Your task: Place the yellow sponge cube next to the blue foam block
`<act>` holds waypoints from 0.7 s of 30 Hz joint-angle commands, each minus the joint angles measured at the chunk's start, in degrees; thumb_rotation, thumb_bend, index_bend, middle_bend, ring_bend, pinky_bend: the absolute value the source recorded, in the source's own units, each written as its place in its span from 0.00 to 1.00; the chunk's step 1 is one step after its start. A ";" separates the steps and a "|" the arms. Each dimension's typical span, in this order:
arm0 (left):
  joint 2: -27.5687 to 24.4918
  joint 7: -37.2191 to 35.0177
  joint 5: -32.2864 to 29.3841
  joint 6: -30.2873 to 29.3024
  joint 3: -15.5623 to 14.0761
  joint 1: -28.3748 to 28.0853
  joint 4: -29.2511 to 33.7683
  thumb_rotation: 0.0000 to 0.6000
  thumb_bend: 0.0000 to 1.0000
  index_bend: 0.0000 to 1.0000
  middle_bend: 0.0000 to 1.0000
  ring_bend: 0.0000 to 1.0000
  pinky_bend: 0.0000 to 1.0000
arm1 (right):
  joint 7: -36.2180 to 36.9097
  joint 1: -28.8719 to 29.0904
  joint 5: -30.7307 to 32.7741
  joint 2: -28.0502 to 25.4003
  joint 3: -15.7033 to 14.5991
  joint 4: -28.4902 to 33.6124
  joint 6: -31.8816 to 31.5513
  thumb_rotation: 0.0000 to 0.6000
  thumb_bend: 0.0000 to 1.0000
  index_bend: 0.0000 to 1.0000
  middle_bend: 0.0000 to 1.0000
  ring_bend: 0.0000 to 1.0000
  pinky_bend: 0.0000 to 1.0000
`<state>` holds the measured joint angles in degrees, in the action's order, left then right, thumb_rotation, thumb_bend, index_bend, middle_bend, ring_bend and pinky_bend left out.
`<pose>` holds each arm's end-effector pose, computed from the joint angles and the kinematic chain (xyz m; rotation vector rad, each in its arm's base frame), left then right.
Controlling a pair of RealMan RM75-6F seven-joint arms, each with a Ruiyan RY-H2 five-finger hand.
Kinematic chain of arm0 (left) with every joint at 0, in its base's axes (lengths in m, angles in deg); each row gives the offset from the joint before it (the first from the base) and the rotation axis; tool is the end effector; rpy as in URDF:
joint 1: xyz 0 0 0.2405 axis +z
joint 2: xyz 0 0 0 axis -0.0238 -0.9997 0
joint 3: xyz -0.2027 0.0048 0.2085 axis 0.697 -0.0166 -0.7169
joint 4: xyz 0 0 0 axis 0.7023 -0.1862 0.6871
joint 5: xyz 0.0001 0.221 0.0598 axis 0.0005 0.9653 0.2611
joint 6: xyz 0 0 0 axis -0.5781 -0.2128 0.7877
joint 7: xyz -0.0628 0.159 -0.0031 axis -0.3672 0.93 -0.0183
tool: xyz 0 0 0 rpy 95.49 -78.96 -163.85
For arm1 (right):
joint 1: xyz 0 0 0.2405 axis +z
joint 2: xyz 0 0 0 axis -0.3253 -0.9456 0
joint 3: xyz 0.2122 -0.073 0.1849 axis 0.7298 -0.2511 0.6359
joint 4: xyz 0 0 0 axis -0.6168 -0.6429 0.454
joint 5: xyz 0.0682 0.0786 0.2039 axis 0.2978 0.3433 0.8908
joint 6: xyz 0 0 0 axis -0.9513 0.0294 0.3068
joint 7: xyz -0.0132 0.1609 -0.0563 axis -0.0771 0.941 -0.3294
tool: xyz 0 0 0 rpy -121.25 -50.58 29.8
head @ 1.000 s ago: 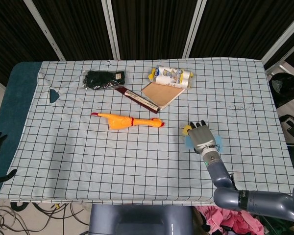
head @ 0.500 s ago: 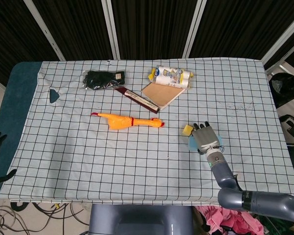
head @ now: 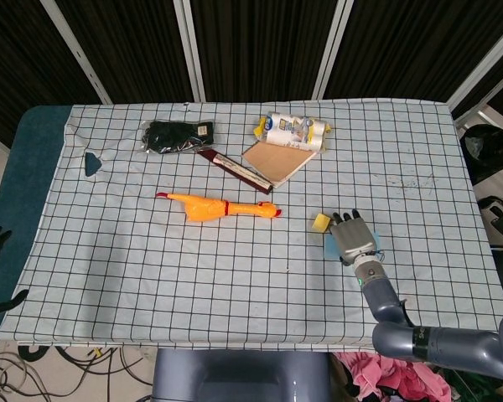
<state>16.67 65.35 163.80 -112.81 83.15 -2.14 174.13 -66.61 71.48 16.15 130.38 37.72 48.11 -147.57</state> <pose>-0.3499 0.2033 0.1759 -1.3451 -0.8907 -0.8557 -0.2090 -0.4029 -0.0101 1.8652 -0.8126 0.3143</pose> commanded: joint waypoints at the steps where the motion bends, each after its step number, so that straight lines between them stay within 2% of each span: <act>1: 0.01 0.02 -0.02 0.00 0.00 0.01 0.00 1.00 0.14 0.08 0.04 0.00 0.00 | -0.15 0.08 0.29 0.03 -0.14 0.03 -0.15 1.00 0.32 0.31 0.08 0.11 0.09; 6: 0.00 0.09 -0.07 0.00 0.01 0.03 0.03 1.00 0.14 0.08 0.04 0.00 0.00 | -0.51 0.26 0.85 -0.05 -0.50 0.45 -0.24 1.00 0.32 0.26 0.07 0.10 0.09; 21: -0.04 0.13 -0.13 0.04 0.00 0.05 0.06 1.00 0.14 0.08 0.04 0.00 0.00 | -1.71 0.90 1.60 -0.80 -1.03 3.18 -1.75 1.00 0.32 0.20 0.05 0.09 0.09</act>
<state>16.63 65.48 163.67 -112.77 83.15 -2.09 174.20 -68.20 72.30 17.68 129.66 36.71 51.16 -149.23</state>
